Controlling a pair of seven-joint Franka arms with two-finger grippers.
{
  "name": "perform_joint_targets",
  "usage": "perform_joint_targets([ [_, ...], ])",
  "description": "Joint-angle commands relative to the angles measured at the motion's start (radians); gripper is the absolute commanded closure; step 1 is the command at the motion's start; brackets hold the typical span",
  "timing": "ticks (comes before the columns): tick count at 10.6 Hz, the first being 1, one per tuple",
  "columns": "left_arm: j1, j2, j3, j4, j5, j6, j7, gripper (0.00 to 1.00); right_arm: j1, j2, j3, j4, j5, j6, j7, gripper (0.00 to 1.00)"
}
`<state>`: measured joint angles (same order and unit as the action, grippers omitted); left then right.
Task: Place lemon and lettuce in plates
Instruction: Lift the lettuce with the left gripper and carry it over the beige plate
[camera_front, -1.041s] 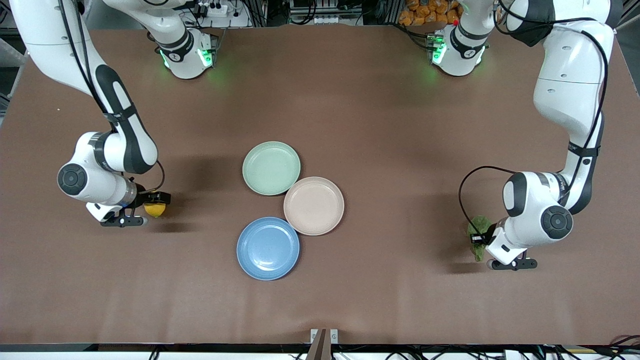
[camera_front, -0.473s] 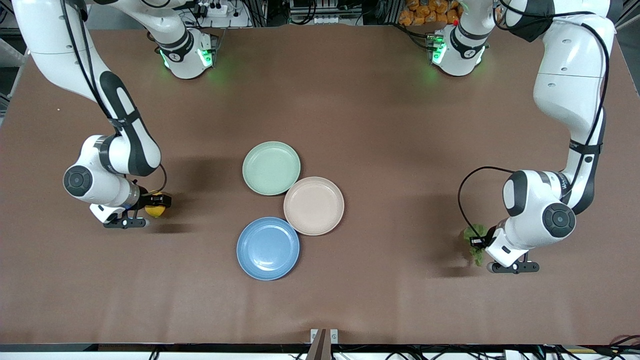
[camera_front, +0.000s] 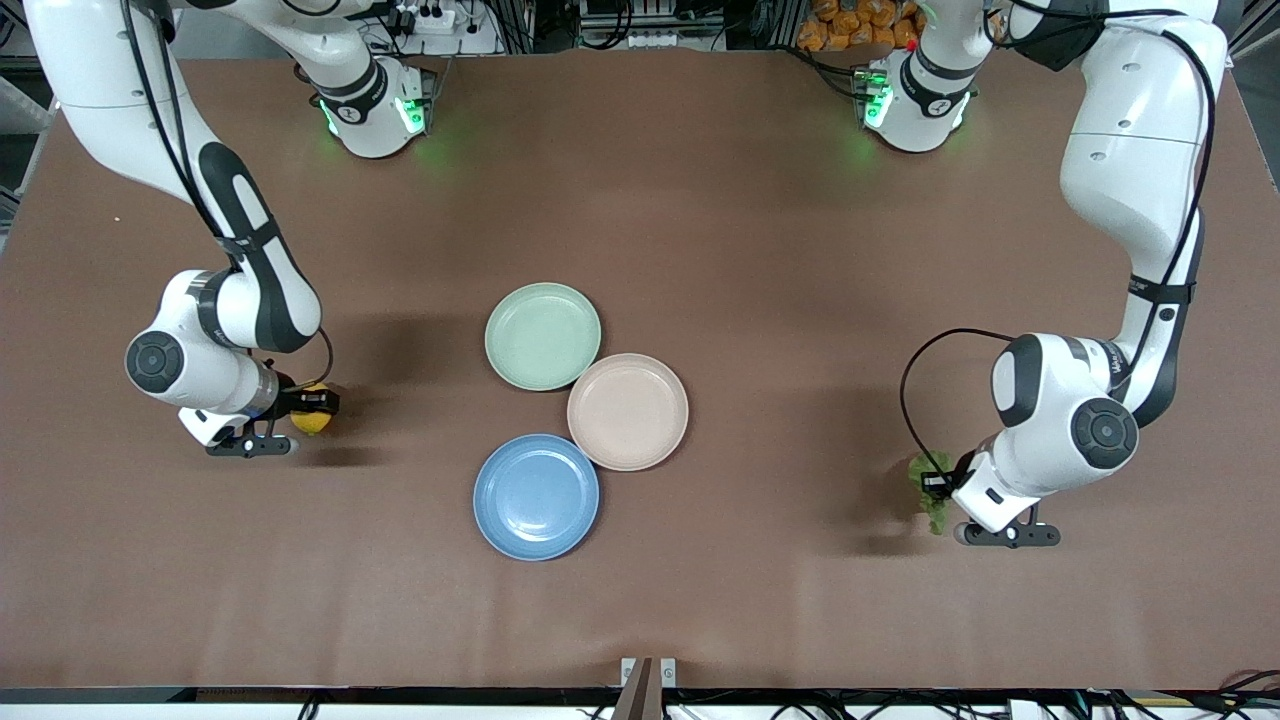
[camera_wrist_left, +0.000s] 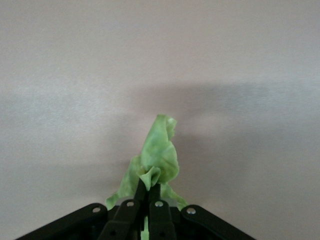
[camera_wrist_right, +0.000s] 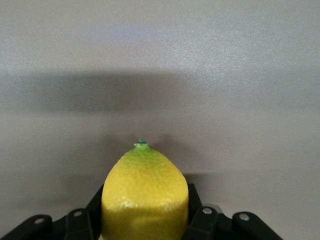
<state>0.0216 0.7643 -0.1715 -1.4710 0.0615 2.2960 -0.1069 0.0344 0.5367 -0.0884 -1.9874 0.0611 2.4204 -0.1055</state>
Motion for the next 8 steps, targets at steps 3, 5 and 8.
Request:
perform_joint_targets([
  [3,0.001,-0.037,-0.036,-0.018,0.015,-0.004,-0.048,1.0,-0.005,-0.003,0.004,0.01,0.017,-0.018,-0.01,0.66],
  [5,-0.011,-0.037,-0.049,-0.018,0.017,-0.006,-0.108,1.0,-0.005,-0.003,0.004,0.022,0.016,-0.038,-0.01,0.67],
  [8,-0.044,-0.045,-0.049,-0.019,0.021,-0.007,-0.172,1.0,-0.005,-0.004,0.004,0.038,0.017,-0.063,-0.01,0.67],
])
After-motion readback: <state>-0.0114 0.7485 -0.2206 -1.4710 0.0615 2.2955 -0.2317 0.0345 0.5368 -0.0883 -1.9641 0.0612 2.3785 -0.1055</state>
